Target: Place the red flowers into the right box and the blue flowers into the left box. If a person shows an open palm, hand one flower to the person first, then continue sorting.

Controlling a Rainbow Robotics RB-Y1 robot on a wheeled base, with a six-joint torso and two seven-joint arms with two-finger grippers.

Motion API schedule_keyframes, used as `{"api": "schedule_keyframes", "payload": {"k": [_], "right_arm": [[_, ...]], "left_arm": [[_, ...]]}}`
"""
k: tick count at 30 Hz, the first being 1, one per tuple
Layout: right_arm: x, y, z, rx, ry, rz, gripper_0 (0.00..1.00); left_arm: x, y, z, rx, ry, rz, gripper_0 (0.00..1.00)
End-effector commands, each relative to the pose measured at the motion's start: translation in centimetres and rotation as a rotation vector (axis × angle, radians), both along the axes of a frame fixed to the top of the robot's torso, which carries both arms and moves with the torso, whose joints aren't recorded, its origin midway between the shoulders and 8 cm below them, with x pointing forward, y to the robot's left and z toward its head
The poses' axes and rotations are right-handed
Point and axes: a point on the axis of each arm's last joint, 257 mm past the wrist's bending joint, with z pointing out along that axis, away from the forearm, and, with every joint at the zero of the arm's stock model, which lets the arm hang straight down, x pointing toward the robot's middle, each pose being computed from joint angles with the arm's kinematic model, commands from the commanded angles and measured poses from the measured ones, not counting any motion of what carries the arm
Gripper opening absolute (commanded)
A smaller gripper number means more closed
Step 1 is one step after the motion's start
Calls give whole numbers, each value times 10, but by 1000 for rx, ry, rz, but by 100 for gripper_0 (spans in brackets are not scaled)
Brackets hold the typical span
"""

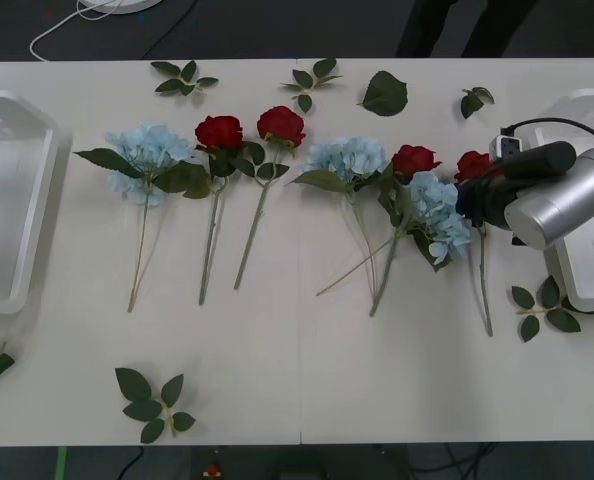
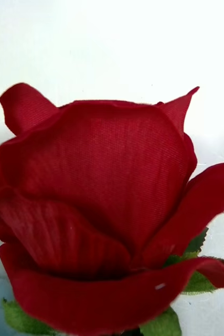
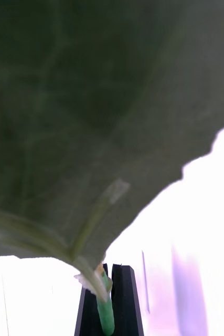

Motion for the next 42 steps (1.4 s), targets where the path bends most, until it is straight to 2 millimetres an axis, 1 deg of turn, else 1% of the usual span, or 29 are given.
{"api": "schedule_keyframes", "payload": {"k": [1,2,3,4,7,10,12,13,16,17,18,19,21,24,25,26,27,28,32,33,35,37,42], "right_arm": [[15,-25,83,-105,-79,27,0],[12,-34,96,-131,-79,22,0],[11,-38,101,-146,-77,22,0],[9,-51,119,-198,-75,26,0],[5,-75,149,-272,-60,17,0],[6,-96,177,-323,-67,14,0],[8,-115,198,-368,-73,14,0],[9,-119,204,-379,-75,18,0],[11,-144,227,-455,-64,42,0],[11,-149,229,-465,-61,44,0],[13,-158,234,-478,-55,42,0],[13,-165,235,-490,-49,40,0],[11,-180,232,-504,-29,27,0],[4,-208,228,-528,4,-4,0],[3,-213,227,-530,10,-12,0],[-3,-229,223,-547,28,-37,0],[-3,-236,223,-557,31,-48,0],[-5,-249,222,-578,34,-66,0],[-5,-289,220,-612,9,-120,0],[-5,-293,218,-614,6,-124,0],[-6,-309,215,-641,-3,-134,0],[-6,-319,214,-667,-9,-139,0],[-8,-331,208,-696,-4,-155,0]], "left_arm": [[25,-9,2,8,-9,57,0],[28,-9,-2,22,-4,74,0],[30,-9,-4,24,-1,83,0],[29,-6,-12,30,12,113,0],[30,-2,-26,53,22,155,0],[29,9,-33,95,22,192,0],[25,18,-38,122,30,215,0],[24,20,-39,129,32,216,0],[14,25,-44,140,54,225,0],[13,25,-44,140,57,225,0],[8,28,-44,148,67,227,0],[4,29,-47,153,75,223,0],[1,32,-45,158,73,224,0],[-7,34,-46,161,78,219,0],[-9,35,-46,162,79,216,0],[-11,33,-45,160,77,211,0],[-12,33,-44,159,76,209,0],[-14,32,-44,160,79,200,0],[-16,34,-45,200,89,175,0],[-16,34,-45,208,91,169,0],[-15,36,-45,223,84,163,0],[-15,38,-47,229,70,158,0],[-13,37,-51,211,71,149,0]]}}
